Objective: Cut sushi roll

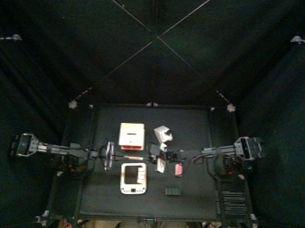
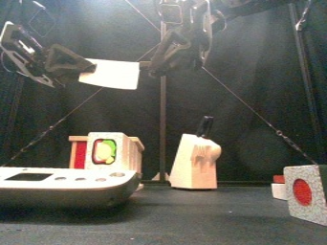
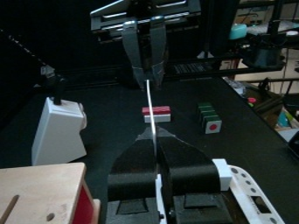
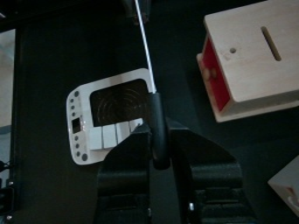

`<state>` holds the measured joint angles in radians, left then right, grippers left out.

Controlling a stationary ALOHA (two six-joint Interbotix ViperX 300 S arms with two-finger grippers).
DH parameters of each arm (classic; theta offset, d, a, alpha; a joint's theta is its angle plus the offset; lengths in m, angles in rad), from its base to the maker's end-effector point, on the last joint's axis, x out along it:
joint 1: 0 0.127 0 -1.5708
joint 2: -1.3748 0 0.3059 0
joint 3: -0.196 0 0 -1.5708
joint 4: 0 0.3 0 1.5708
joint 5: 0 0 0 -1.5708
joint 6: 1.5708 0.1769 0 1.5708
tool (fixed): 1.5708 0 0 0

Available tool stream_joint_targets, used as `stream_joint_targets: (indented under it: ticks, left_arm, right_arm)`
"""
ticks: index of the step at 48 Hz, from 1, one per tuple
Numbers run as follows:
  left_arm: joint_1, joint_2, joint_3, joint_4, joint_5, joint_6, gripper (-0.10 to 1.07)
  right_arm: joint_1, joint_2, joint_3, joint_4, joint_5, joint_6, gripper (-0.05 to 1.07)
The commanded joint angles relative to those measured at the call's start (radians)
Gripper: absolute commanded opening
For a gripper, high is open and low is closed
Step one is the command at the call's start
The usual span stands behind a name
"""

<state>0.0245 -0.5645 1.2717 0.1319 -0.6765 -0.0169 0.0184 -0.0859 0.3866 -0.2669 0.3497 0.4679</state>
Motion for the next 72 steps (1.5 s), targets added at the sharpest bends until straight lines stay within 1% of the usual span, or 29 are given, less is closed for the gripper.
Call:
stream_joint_targets:
  ticks: [1,11,15,20,24,27,31,40,46,51,60,72]
  left_arm:
    - [-0.003,0.0,-0.017,0.005,-0.005,0.002,0.23]
    - [-0.005,0.003,-0.011,0.005,-0.005,0.0,0.23]
    - [-0.015,0.006,0.0,0.005,-0.005,-0.003,0.23]
    - [-0.049,0.015,0.011,0.003,-0.005,-0.005,0.23]
    - [-0.098,0.035,0.018,0.0,-0.005,-0.006,0.23]
    - [-0.135,0.06,0.018,-0.005,-0.005,-0.005,0.23]
    - [-0.164,0.101,0.009,-0.011,-0.005,-0.002,0.23]
    - [-0.17,0.235,-0.034,-0.034,-0.005,0.009,0.23]
    - [-0.169,0.296,-0.052,-0.063,0.003,0.041,0.23]
    - [-0.173,0.311,-0.054,-0.084,0.015,0.054,0.23]
    - [-0.189,0.33,-0.052,-0.155,0.034,0.054,0.23]
    - [-0.23,0.337,-0.057,-0.184,0.08,0.052,0.23]
  right_arm:
    - [-0.005,-0.032,-0.008,0.003,0.0,0.005,0.36]
    - [0.002,-0.032,-0.005,0.02,0.002,0.005,0.35]
    - [0.005,-0.021,0.006,0.025,-0.005,0.005,0.35]
    - [0.026,-0.005,0.028,0.025,-0.005,0.005,0.35]
    - [0.043,0.009,0.043,0.025,-0.008,0.006,0.35]
    - [0.063,0.015,0.051,0.032,-0.008,0.008,0.35]
    - [0.084,0.02,0.055,0.04,-0.008,0.006,0.35]
    - [0.107,0.04,0.057,0.041,0.0,0.008,0.35]
    - [0.103,0.049,0.066,0.041,0.012,0.008,0.35]
    - [0.101,0.054,0.074,0.041,0.015,0.008,0.35]
    - [0.1,0.066,0.083,0.041,0.017,0.008,0.35]
    - [0.098,0.081,0.083,0.041,0.017,0.008,0.35]
